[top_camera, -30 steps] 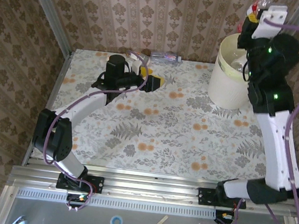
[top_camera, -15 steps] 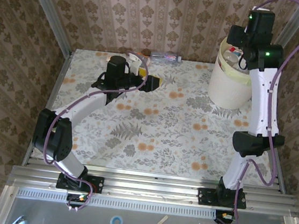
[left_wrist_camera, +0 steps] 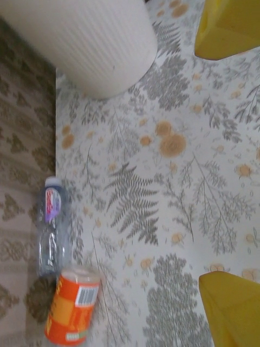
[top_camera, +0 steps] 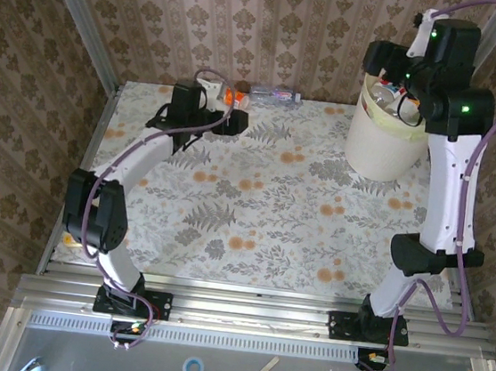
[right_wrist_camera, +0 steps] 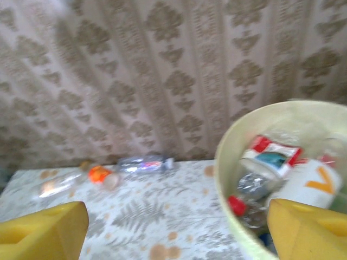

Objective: Throw the plastic bottles in the bin

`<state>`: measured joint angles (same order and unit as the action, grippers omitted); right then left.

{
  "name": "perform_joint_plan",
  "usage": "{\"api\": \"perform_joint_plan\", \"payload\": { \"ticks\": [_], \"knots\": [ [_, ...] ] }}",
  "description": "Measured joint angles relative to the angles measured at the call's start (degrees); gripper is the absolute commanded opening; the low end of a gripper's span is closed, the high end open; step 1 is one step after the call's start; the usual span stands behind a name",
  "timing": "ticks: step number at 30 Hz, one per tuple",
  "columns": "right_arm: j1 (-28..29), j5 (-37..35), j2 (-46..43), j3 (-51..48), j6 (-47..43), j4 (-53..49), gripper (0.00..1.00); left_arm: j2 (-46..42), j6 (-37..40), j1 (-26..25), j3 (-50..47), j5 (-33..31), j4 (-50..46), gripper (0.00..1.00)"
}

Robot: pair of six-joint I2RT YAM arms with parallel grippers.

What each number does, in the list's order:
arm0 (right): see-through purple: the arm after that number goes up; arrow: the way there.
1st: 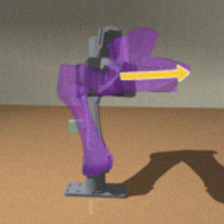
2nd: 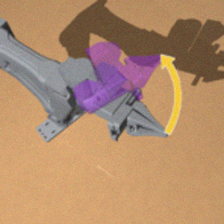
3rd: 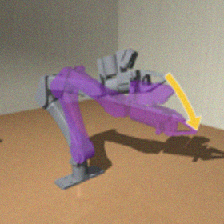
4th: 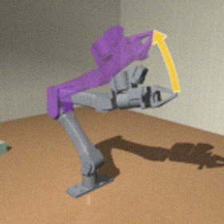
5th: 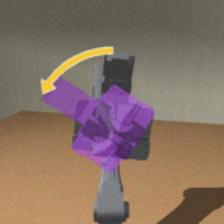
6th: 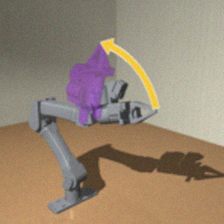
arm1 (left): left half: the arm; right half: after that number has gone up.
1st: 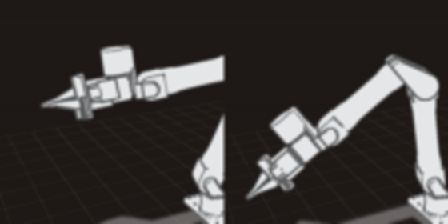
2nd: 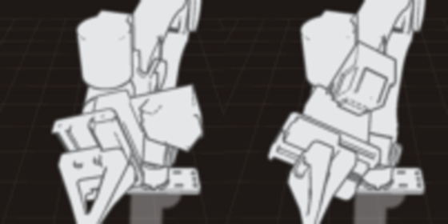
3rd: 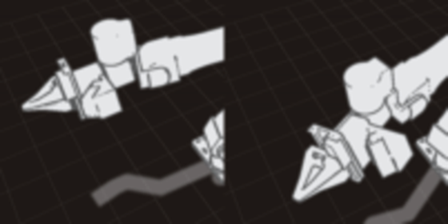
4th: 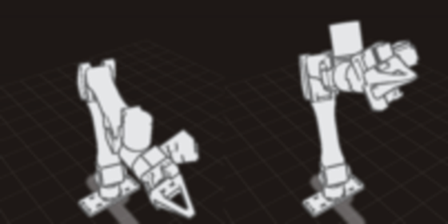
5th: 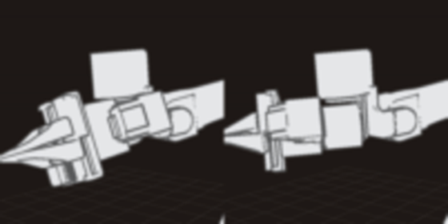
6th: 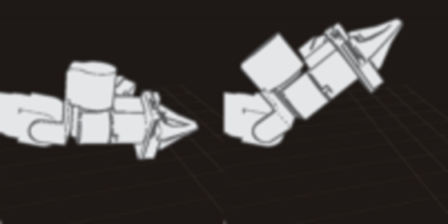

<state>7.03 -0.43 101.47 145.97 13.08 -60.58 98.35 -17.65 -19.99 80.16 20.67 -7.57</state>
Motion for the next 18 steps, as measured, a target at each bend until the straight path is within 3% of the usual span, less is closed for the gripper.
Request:
{"api": "perform_joint_plan", "payload": {
  "ticks": [10,18],
  "knots": [
    [11.67,7.65,1.14,-3.93,0.66,-2.12,0.94,11.87,-0.96,6.32,13.64,-2.67,-8.61,1.0],
    [15.13,11.04,5.73,-8.55,1.33,-2.47,0.96,20.87,-4.74,8.66,21.62,-2.73,-9.99,1.0]
  ]
}}
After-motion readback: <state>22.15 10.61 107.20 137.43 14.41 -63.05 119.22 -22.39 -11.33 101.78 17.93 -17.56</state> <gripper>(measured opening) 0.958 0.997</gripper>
